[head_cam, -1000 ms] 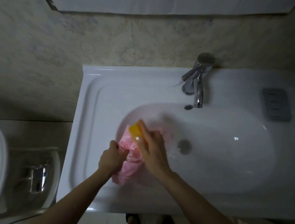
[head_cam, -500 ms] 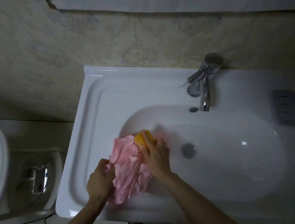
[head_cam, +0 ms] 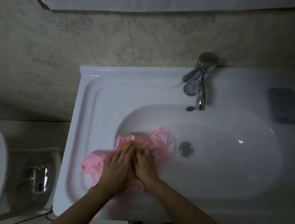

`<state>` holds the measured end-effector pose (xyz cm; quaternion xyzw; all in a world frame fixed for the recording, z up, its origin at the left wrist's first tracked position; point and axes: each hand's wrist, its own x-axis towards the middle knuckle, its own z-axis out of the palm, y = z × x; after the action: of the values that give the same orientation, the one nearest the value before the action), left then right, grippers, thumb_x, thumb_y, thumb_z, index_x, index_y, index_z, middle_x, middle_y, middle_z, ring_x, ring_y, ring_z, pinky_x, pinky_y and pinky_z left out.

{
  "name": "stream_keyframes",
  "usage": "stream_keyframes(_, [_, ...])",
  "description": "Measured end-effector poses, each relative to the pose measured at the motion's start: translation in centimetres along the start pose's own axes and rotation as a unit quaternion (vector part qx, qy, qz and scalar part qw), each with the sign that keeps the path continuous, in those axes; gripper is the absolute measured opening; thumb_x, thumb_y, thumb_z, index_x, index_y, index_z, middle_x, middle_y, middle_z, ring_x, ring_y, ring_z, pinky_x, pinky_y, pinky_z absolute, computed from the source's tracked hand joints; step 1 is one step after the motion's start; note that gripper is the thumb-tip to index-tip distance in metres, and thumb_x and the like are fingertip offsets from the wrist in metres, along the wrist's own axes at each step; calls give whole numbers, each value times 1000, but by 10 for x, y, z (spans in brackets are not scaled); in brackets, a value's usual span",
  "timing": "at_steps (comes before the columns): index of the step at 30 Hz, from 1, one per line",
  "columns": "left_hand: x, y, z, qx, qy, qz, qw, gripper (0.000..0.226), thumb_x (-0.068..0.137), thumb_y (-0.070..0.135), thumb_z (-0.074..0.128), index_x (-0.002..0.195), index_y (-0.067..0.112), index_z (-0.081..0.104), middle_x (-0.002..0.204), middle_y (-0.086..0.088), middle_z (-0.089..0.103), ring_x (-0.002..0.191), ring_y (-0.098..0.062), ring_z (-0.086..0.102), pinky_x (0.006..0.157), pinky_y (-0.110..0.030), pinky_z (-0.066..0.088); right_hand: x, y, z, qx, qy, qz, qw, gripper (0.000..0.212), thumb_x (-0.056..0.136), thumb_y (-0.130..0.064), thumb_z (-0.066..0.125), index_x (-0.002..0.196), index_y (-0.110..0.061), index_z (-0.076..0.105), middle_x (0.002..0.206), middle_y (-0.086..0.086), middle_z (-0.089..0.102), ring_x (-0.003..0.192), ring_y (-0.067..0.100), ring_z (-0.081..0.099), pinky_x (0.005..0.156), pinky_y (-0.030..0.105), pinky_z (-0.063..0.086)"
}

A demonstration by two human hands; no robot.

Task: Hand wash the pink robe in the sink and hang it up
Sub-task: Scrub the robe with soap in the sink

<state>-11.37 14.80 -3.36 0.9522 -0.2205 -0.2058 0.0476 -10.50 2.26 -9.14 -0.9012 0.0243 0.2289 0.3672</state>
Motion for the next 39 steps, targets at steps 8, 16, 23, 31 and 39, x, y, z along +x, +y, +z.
stream_keyframes(8, [-4, 7, 3, 36, 92, -41, 994, 60, 38, 30, 88, 88, 8, 66, 83, -11, 67, 65, -28, 63, 55, -32, 51, 24, 32, -24, -50, 2, 78, 996, 51, 94, -61, 16, 144, -48, 19, 138, 24, 34, 125, 39, 36, 104, 48, 31])
stream_keyframes(16, [-1, -10, -28, -329, 120, -249, 903, 72, 67, 57, 53, 109, -2, 56, 90, -18, 66, 83, -33, 62, 69, -30, 38, -19, -34, -30, -19, 105, -59, 993, 70, 86, -67, 12, 146, -36, 28, 118, 22, 50, 103, 36, 49, 88, 41, 40])
stream_keyframes(23, [-15, -13, -33, -543, 106, -326, 767, 24, 84, 20, 65, 104, 8, 57, 87, -8, 63, 99, -37, 62, 84, -42, 50, 25, -14, -26, 51, 46, 131, 989, 62, 93, -61, 31, 146, -27, 31, 136, 18, 40, 126, 34, 37, 107, 46, 25])
stream_keyframes(31, [-5, 7, -102, -624, 252, -265, 690, 35, 68, 31, 55, 100, 21, 63, 93, -1, 69, 85, -14, 66, 68, -26, 52, 17, -26, -89, 279, 85, 65, 954, 47, 95, -46, 44, 141, -46, 32, 115, 20, 60, 108, 37, 58, 97, 49, 44])
stream_keyframes(39, [22, 33, -70, -717, 280, -456, 446, 38, 90, 39, 53, 119, 14, 56, 116, -10, 61, 86, -22, 65, 78, -39, 56, -32, -76, -72, 126, 197, -107, 966, 49, 92, -63, 20, 141, -55, 18, 111, 9, 47, 96, 25, 51, 82, 39, 46])
